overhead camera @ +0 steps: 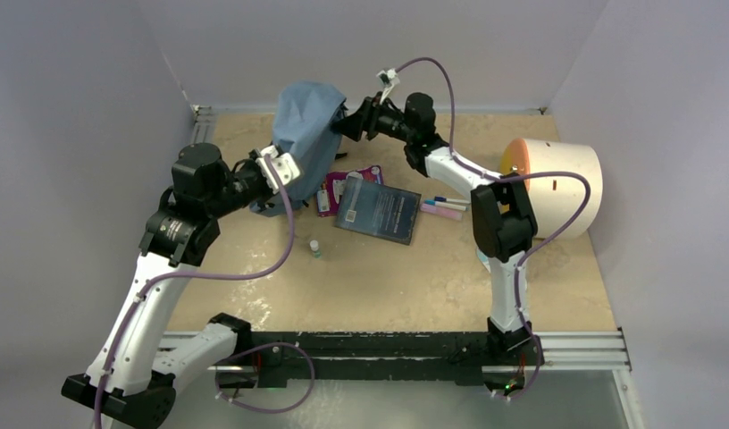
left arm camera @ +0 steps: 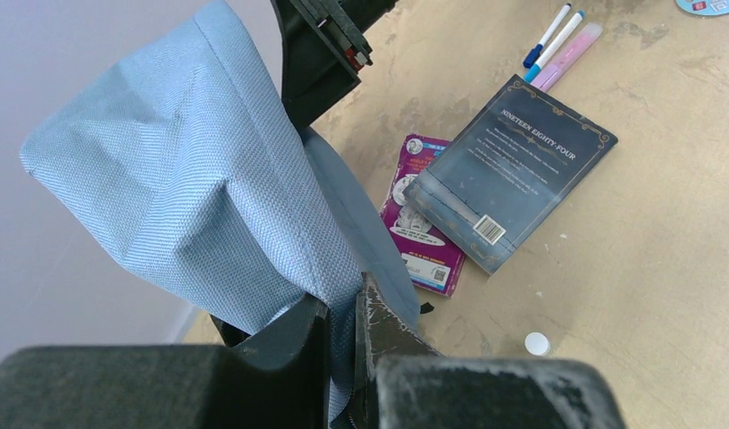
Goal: Pack the student bag
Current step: Unzip the student bag at the center of the board.
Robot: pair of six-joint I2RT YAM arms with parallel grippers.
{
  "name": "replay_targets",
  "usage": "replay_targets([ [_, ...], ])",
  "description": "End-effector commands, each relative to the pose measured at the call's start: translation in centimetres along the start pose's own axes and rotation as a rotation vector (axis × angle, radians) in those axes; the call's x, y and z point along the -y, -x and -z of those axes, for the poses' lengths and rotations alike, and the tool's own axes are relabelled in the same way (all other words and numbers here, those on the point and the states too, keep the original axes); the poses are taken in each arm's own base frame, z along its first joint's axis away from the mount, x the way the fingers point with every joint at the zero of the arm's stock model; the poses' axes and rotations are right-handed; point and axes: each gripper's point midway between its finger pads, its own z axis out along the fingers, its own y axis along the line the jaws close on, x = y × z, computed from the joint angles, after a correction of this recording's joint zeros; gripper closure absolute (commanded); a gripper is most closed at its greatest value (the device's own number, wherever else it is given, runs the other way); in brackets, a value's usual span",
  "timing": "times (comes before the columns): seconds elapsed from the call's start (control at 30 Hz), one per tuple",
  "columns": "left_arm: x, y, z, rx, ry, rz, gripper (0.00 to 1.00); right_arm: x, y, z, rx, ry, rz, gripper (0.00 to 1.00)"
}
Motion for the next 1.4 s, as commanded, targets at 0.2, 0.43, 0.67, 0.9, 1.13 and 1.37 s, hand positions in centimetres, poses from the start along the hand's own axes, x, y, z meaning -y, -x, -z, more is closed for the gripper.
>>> replay_targets([
  [0.2, 0.3, 1.6, 0.3, 0.069, -0.010, -0.047, 1.00, -2.6, 4.5, 0.4, 0.083, 0.080, 0.099, 0.41],
  [0.43, 0.4, 1.5, 0.2, 0.065, -0.011, -0.047, 1.00, -3.2, 5.4, 1.2, 0.089, 0.095, 0.120, 0.62],
  [0.67, 0.4, 1.3, 0.3, 0.062, -0.004, -0.050, 1.00, -3.8, 5.6, 1.7, 0.081, 0.115, 0.121, 0.59],
  [0.9, 0.4, 1.3, 0.4, 0.062, 0.001, -0.053, 1.00, -5.5, 6.3, 2.8, 0.100, 0.182, 0.105, 0.38],
  [1.13, 0.4, 1.4, 0.5, 0.064, -0.002, -0.050, 1.00, -6.0, 6.4, 3.1, 0.098, 0.228, 0.076, 0.50],
  [1.37, 0.5, 1.3, 0.6, 0.063, 0.001, -0.050, 1.00, -4.1, 5.0, 2.8, 0.072, 0.178, 0.048, 0.47],
])
